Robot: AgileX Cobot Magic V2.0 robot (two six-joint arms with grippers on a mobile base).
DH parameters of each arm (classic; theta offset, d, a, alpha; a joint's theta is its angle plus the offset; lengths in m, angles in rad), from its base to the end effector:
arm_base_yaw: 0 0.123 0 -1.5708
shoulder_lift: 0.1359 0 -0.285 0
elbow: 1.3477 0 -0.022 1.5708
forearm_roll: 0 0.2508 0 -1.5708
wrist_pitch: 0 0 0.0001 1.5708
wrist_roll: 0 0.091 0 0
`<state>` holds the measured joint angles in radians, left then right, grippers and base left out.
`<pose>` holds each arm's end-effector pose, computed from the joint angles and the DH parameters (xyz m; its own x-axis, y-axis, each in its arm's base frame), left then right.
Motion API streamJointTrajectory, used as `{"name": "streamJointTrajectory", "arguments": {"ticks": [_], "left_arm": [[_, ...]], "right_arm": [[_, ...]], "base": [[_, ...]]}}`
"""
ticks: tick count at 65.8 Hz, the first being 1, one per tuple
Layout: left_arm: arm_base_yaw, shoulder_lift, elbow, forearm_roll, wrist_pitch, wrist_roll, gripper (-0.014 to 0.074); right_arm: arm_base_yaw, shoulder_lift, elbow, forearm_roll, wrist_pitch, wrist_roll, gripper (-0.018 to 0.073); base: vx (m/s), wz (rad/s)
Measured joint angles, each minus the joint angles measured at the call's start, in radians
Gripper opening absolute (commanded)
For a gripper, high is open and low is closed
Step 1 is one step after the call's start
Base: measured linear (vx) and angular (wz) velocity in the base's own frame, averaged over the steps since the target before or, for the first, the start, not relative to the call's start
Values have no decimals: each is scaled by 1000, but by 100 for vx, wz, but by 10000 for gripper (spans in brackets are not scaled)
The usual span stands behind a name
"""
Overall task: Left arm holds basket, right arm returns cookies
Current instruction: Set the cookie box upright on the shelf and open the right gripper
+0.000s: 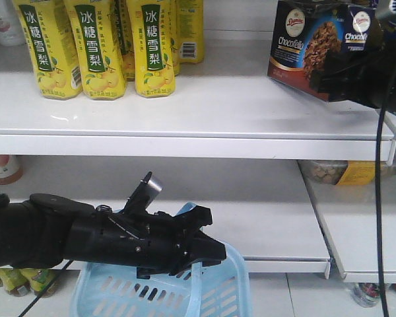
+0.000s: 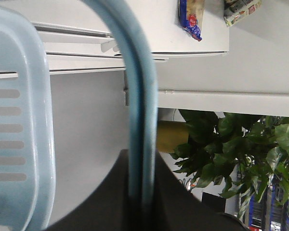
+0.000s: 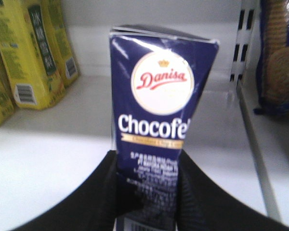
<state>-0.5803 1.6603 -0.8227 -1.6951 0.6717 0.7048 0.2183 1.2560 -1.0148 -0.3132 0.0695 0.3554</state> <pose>0.2359 -0.2220 0.2025 -0.9829 -0.1592 -0.0929 0.0038 0.4863 -0.8738 0.2828 0.0607 0.3668 -0.2214 -0.0052 -0.9752 -0.1868 0.9817 0.0372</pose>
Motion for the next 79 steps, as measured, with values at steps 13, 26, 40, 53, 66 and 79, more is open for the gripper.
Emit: {"name": "streamJointTrajectory", "arguments": {"ticks": [13,26,40,53,66,79], "left_arm": [[0,0,0,0,0,0,-6],[0,0,0,0,0,0,-6],[0,0,0,0,0,0,-6],[0,0,0,0,0,0,-6],[0,0,0,0,0,0,-6],[0,0,0,0,0,0,-6]], "right_arm": [[0,84,0,-5,-30,-3,216],[0,117,-8,2,-69,-2,230],[0,121,-9,5,-69,-2,351],[0,120,-5,6,-27,0,501],[0,74,-1,6,-19,0,538],[0,-25,-1,6,40,0,537]], "base": [[0,0],[0,0],[0,0],[0,0],[0,0],[0,0]]}}
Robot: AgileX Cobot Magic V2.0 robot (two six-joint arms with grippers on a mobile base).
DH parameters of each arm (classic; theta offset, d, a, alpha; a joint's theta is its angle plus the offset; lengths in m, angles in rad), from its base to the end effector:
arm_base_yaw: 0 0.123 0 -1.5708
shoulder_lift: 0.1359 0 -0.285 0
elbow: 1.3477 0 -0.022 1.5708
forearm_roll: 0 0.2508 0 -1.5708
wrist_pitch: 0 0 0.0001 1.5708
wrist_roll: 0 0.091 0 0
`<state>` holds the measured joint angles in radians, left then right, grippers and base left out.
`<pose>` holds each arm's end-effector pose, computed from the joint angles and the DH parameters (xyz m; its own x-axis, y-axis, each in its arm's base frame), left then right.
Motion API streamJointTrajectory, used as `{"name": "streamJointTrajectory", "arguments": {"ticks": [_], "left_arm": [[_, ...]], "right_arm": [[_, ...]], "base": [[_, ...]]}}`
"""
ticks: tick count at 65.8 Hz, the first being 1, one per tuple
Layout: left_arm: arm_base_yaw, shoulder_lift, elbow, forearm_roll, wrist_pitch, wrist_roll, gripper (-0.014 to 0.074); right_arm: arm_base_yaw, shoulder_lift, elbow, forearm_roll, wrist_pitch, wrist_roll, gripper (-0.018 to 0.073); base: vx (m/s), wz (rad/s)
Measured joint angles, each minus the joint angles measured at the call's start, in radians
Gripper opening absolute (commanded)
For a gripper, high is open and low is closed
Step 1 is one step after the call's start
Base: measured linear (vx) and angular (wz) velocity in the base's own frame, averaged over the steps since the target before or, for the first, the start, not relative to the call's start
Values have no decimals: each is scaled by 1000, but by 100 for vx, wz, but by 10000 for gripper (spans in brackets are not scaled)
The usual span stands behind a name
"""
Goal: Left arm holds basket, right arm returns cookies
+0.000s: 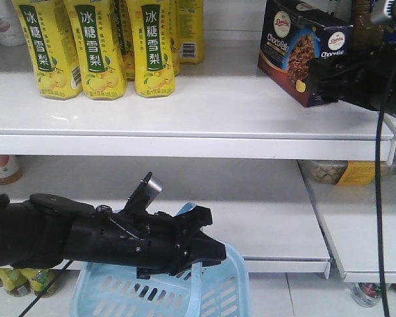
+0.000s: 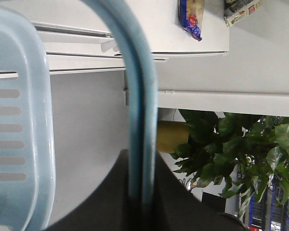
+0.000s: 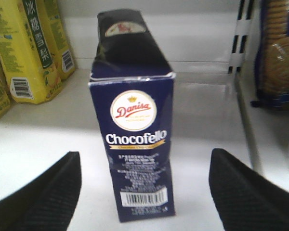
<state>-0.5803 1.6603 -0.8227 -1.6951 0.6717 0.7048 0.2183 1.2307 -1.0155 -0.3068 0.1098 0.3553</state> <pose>0.2359 -0.2220 0.2025 -0.9829 -0.1592 -0.0929 0.0038 0.4863 -0.8738 0.2762 0.0582 0.3708 -0.2342 -0.0005 -0.9722 -0.1735 0.9840 0.0412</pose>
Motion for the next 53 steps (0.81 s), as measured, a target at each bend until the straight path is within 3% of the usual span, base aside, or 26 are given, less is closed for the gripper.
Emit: {"name": "streamJointTrajectory", "arguments": {"ticks": [13,25,53], "left_arm": [[0,0,0,0,0,0,-6],[0,0,0,0,0,0,-6],[0,0,0,0,0,0,-6]], "right_arm": [[0,-135,5,6,137,0,537],[0,-318,81,5,156,-19,537],[0,-829,533,3,154,-55,537]], "base": [[0,0],[0,0],[0,0]]}}
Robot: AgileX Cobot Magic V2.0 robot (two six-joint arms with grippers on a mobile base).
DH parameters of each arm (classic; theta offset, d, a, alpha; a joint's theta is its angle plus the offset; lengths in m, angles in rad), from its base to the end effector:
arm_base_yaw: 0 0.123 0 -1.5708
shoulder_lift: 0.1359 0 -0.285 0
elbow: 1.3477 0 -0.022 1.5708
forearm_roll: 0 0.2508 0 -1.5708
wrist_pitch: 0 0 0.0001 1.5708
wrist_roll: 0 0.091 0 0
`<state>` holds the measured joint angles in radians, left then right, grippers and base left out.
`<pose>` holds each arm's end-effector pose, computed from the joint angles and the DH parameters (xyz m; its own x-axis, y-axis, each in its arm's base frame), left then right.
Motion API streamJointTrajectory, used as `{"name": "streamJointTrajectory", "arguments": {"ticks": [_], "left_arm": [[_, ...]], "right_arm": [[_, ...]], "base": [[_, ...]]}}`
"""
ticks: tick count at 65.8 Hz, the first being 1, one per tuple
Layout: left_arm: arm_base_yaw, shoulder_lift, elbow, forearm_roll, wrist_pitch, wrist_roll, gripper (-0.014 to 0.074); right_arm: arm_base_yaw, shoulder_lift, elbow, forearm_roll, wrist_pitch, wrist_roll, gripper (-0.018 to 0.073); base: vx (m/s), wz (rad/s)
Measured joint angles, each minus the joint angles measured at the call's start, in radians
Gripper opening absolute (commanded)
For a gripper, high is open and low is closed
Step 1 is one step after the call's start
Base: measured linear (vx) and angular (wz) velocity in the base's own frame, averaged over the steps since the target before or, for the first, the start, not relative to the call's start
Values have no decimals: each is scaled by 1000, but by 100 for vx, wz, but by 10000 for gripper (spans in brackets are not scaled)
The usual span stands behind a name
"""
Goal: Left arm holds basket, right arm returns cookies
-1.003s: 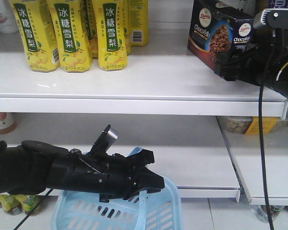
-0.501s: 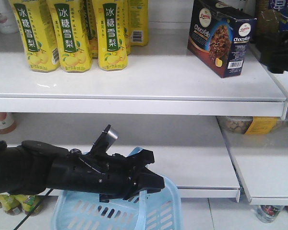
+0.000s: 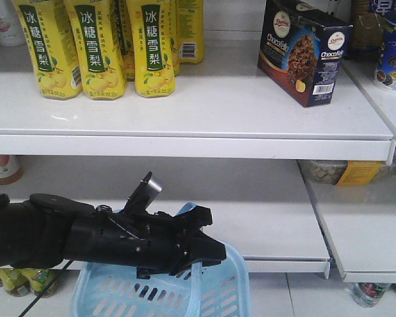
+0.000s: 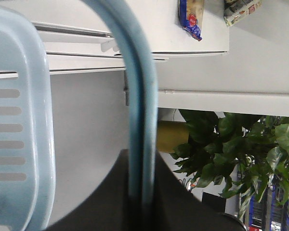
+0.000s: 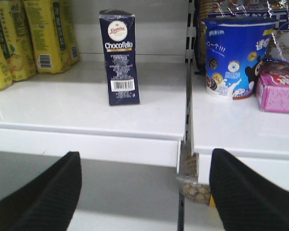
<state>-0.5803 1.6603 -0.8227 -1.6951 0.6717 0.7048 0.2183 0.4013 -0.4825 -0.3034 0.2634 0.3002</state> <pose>0.2359 -0.2220 0.2025 -0.9829 -0.1592 -0.0929 0.0038 0.4863 -0.8738 0.0885 0.0124 0.3249 -0.0823 -0.0115 -0.9965 -0.1397 0.9902 0.0001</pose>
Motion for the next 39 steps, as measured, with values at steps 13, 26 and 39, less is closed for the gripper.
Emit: {"name": "streamJointTrajectory", "arguments": {"ticks": [13,26,39], "left_arm": [[0,0,0,1,0,0,-6],[0,0,0,1,0,0,-6],[0,0,0,1,0,0,-6]], "right_arm": [[0,-245,137,2,7,0,537],[0,-341,230,2,68,0,537],[0,-343,270,3,68,0,537]], "base": [[0,0],[0,0],[0,0]]}}
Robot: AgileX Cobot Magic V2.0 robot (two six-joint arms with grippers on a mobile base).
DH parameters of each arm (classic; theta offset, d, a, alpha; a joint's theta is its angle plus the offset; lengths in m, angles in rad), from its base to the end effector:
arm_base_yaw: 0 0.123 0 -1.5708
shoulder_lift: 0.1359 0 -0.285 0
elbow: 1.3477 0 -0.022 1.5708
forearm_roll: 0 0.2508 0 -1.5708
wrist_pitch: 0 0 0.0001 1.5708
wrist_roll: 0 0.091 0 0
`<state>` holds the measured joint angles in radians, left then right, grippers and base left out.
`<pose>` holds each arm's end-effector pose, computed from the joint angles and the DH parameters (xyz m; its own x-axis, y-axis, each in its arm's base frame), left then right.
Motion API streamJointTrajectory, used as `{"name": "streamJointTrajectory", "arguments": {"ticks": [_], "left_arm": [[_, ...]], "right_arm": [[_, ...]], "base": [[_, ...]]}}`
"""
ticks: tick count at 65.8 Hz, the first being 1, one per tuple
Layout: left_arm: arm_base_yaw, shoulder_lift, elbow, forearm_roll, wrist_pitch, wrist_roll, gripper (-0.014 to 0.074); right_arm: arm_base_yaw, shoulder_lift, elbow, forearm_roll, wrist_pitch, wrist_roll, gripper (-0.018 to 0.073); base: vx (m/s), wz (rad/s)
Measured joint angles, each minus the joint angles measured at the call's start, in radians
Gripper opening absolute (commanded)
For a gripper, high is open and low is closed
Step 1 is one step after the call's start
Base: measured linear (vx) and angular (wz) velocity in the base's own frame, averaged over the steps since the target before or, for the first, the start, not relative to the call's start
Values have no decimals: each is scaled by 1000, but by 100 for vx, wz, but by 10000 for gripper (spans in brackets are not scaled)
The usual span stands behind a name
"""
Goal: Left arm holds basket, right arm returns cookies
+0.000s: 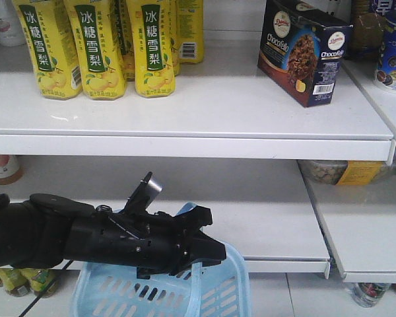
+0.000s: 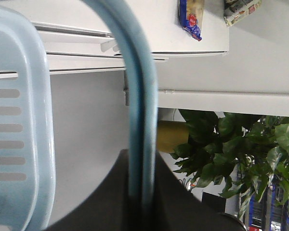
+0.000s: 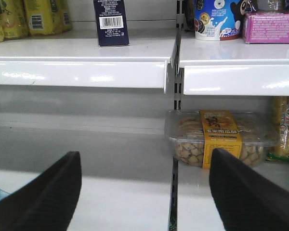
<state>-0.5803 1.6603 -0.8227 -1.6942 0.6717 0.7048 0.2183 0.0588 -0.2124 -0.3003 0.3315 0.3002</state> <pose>0.2359 -0.2219 0.2024 -0.9829 -0.1585 -0.0933 0.0044 0.4868 -0.8735 0.0497 0.0020 0.2523 -0.0768 -0.0014 -0.9970 -0.1207 0.9927 0.0079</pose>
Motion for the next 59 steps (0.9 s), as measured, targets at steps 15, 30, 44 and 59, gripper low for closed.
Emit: {"name": "streamJointTrajectory", "arguments": {"ticks": [15,30,44,59], "left_arm": [[0,0,0,0,0,0,-6],[0,0,0,0,0,0,-6],[0,0,0,0,0,0,-6],[0,0,0,0,0,0,-6]], "right_arm": [[0,0,1,0,-27,0,407],[0,0,1,0,-34,0,15],[0,0,1,0,-113,0,-8],[0,0,1,0,-133,0,-8]], "base": [[0,0],[0,0],[0,0],[0,0]]}}
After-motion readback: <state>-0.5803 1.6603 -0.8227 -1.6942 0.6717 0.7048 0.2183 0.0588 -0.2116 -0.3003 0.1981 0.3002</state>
